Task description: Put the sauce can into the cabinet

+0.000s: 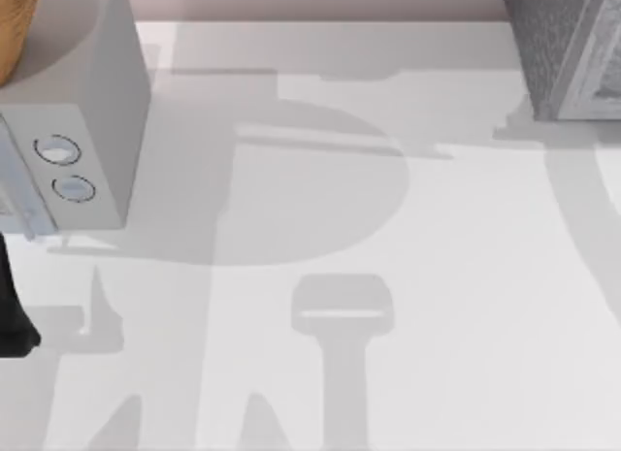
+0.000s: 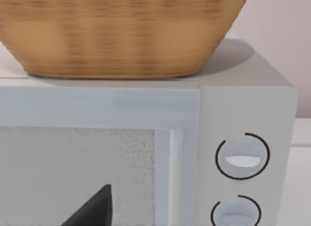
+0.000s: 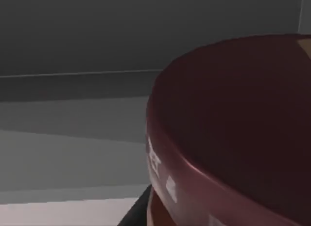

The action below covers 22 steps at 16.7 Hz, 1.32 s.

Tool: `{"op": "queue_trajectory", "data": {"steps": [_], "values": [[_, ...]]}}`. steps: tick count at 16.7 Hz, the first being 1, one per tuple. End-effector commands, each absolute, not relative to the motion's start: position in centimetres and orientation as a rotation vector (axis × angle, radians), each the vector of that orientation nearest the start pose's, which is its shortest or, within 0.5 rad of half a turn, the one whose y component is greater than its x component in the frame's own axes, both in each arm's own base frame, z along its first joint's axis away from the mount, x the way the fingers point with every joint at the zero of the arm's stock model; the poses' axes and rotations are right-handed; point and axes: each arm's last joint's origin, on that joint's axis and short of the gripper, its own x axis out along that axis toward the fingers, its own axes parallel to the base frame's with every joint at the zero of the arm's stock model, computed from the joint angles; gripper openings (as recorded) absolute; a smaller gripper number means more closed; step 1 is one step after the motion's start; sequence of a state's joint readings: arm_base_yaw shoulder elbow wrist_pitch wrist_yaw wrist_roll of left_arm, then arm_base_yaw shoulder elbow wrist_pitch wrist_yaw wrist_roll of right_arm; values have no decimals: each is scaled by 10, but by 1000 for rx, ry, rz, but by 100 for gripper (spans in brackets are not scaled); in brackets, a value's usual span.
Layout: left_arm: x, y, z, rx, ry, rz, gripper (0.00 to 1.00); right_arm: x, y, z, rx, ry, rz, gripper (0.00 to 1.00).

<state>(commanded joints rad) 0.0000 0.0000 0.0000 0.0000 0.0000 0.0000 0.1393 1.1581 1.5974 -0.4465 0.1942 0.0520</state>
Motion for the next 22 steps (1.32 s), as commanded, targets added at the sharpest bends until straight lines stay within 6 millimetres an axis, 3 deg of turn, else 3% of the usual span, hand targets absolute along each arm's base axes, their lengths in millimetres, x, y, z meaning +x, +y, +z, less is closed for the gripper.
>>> {"op": "queue_trajectory", "data": {"steps": [5,12,14,17,22], "values": [[106,-1,160,0,0,0,100,243,45,528,4,4,-4,0],[106,-1,160,0,0,0,100,247,47,529,3,7,3,0],[106,-1,160,0,0,0,100,257,49,530,6,8,8,0],[106,-1,160,0,0,0,100,287,51,530,11,11,7,0],[106,-1,160,0,0,0,100,356,47,520,12,16,-9,0]]}}
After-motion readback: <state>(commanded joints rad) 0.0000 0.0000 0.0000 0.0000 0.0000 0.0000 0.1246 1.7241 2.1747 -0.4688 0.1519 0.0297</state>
